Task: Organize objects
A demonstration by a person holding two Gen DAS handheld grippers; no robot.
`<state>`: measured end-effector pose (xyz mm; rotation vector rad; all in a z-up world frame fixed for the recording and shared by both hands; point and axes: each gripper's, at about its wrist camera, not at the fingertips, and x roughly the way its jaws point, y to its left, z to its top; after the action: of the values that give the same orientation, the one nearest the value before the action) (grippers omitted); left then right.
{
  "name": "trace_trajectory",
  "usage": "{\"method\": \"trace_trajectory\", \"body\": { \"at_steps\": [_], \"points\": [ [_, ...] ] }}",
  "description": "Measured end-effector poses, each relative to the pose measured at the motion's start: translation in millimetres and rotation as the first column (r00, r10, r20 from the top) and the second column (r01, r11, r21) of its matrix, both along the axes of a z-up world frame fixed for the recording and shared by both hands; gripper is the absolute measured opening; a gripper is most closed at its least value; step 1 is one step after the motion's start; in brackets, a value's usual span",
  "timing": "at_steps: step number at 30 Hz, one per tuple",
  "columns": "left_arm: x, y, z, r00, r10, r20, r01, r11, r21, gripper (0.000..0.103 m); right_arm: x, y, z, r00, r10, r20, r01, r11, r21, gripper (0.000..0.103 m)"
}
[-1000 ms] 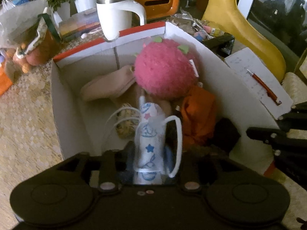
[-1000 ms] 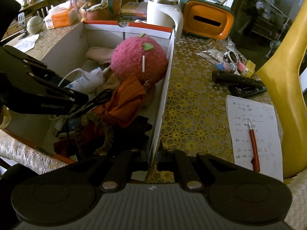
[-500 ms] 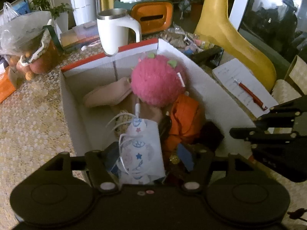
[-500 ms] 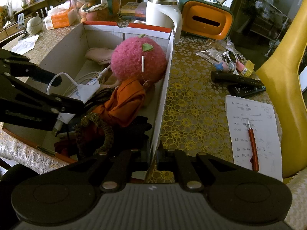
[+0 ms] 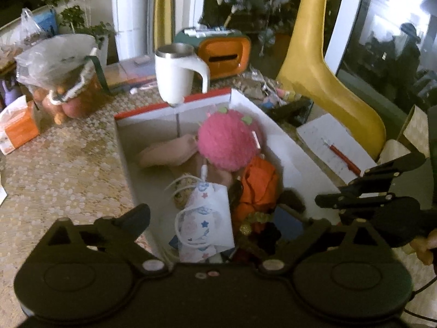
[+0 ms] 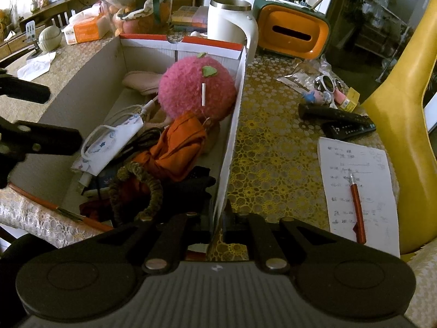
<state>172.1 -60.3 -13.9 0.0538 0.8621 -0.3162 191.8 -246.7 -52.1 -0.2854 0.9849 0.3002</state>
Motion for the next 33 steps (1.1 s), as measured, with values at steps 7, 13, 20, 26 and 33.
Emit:
{"method": "trace_trajectory", "body": {
  "at_steps": [7,13,20,26,33],
  "points": [
    [-22,13,16,0.994,0.065,0.093,-0.063,0.998,-0.02,0.102,-10,-5,20,0.999,-0.001,0.038,0.001,1.0,0.023,0.006],
    [-39,20,23,0.989,0.095,0.111,-0.088,0.994,-0.062,0.102,-29,-11,51,0.992,-0.008,0.129,-0.002,0.997,0.079,0.006],
    [-68,17,26,0.982,0.115,0.147,-0.108,0.993,-0.052,0.102,-66,-14,79,0.973,0.0,0.232,-0.043,0.982,0.183,0.007],
    [-92,18,31,0.966,0.171,0.196,-0.169,0.985,-0.023,0.102,-97,-9,87,0.953,0.003,0.303,-0.078,0.969,0.234,0.01],
    [-113,23,28,0.958,0.183,0.221,-0.182,0.983,-0.025,0.102,-122,-10,87,0.934,-0.024,0.355,-0.083,0.956,0.282,0.049]
  ]
}}
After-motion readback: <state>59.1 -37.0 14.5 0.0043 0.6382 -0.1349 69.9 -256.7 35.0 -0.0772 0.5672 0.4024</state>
